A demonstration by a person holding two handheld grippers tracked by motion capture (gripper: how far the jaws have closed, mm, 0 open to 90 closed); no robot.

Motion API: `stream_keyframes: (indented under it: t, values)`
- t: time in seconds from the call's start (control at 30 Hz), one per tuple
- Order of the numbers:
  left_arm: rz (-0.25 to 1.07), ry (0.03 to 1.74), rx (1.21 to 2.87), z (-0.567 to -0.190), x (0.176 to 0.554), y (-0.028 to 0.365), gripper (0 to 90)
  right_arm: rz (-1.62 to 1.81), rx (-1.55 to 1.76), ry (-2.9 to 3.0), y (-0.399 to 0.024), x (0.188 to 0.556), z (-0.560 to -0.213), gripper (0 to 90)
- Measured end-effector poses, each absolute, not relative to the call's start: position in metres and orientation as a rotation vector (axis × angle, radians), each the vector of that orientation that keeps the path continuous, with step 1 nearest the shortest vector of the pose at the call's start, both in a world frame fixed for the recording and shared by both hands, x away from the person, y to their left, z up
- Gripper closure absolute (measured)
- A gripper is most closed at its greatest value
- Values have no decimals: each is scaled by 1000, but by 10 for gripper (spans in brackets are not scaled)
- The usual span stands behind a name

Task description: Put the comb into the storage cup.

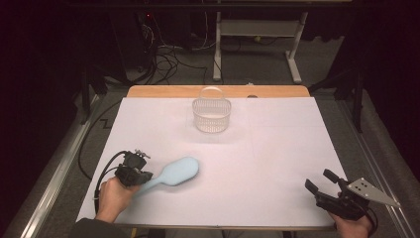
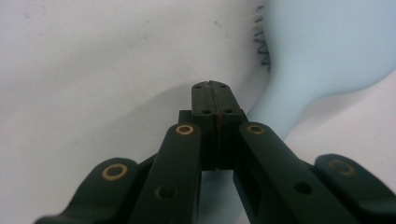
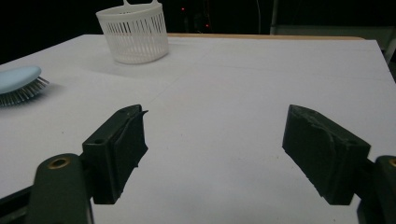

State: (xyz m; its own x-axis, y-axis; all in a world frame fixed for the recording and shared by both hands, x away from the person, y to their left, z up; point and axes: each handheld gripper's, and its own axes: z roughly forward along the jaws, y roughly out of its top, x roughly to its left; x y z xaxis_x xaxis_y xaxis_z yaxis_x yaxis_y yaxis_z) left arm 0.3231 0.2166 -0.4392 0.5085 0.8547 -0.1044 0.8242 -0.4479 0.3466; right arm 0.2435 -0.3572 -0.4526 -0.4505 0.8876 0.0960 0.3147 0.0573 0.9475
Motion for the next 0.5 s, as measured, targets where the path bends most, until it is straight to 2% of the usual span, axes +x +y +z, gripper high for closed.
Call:
stream_keyframes:
  t: [0.5]
  values:
    - [128, 1367, 2403, -444, 302, 208, 885, 1404, 1195, 1818, -357, 244, -452, 218]
